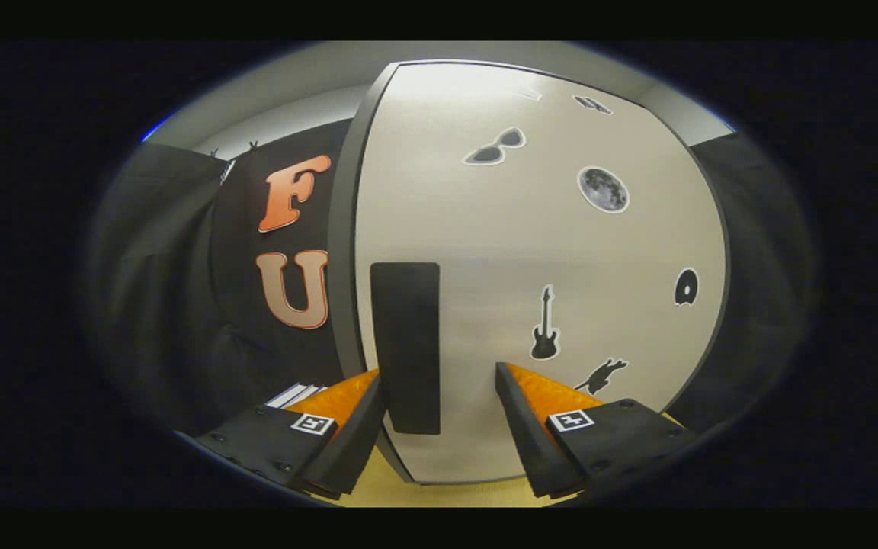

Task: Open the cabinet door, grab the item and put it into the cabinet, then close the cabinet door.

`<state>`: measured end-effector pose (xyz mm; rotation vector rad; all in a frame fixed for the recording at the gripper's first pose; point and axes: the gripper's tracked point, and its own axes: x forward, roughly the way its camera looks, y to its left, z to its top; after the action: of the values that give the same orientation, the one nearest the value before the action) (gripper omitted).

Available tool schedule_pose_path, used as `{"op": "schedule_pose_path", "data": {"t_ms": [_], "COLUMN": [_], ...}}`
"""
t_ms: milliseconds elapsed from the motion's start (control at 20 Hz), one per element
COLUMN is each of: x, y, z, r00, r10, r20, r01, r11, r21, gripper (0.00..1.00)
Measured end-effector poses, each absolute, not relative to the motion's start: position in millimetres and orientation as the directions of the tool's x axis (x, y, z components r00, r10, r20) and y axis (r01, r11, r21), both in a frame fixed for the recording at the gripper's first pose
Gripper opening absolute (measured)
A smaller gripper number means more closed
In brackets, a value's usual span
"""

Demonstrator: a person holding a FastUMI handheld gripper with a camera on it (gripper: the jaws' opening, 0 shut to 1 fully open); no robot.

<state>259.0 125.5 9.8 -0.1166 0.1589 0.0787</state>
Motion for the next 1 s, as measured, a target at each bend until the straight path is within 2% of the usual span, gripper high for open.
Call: {"op": "schedule_pose_path", "data": {"t_ms": [150, 200, 350, 400, 750, 1000], "x": [256, 259, 260, 257, 240, 184], "y": [137, 141, 144, 145, 145, 132], "z": [11, 10, 10, 11, 10, 15], "r00": [0.982, 0.983, 0.984, 0.984, 0.960, 0.929], "r10": [0.102, 0.109, 0.114, 0.122, 0.214, 0.315], "r20": [-0.159, -0.151, -0.137, -0.134, -0.179, -0.193], "r01": [-0.120, -0.126, -0.128, -0.135, -0.229, -0.327], "r11": [0.987, 0.986, 0.987, 0.986, 0.971, 0.944], "r21": [-0.110, -0.109, -0.100, -0.096, -0.067, -0.036], "gripper": [0.84, 0.69, 0.46, 0.41, 0.25, 0.25]}}
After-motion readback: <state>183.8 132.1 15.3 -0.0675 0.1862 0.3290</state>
